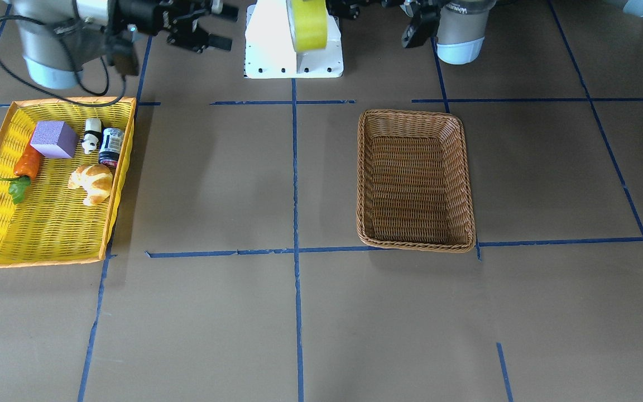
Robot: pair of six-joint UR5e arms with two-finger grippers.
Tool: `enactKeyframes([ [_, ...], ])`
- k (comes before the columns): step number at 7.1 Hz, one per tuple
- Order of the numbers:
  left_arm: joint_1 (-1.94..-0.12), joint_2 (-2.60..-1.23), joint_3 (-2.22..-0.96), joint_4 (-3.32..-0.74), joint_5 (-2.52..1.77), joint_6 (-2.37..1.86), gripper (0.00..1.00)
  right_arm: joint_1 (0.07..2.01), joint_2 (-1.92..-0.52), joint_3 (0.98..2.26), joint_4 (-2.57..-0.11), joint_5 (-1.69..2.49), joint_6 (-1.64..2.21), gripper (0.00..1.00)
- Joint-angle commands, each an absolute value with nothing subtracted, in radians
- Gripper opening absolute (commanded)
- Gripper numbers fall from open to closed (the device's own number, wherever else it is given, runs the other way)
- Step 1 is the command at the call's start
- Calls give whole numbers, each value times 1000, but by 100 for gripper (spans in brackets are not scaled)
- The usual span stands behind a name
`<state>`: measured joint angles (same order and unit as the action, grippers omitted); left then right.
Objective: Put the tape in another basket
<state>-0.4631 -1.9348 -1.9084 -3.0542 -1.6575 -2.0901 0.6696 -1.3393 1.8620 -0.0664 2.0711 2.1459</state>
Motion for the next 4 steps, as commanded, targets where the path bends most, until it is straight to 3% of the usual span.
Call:
enactKeyframes([
  [1, -472, -1922, -1908, -2744, -1683, -1905, 0, 735, -1406, 1832, -186, 2121, 1962, 100],
  [4, -518, -1867, -1913, -2310, -1645, -1749, 0, 828, -1466, 1833, -331, 2152, 1826, 100],
])
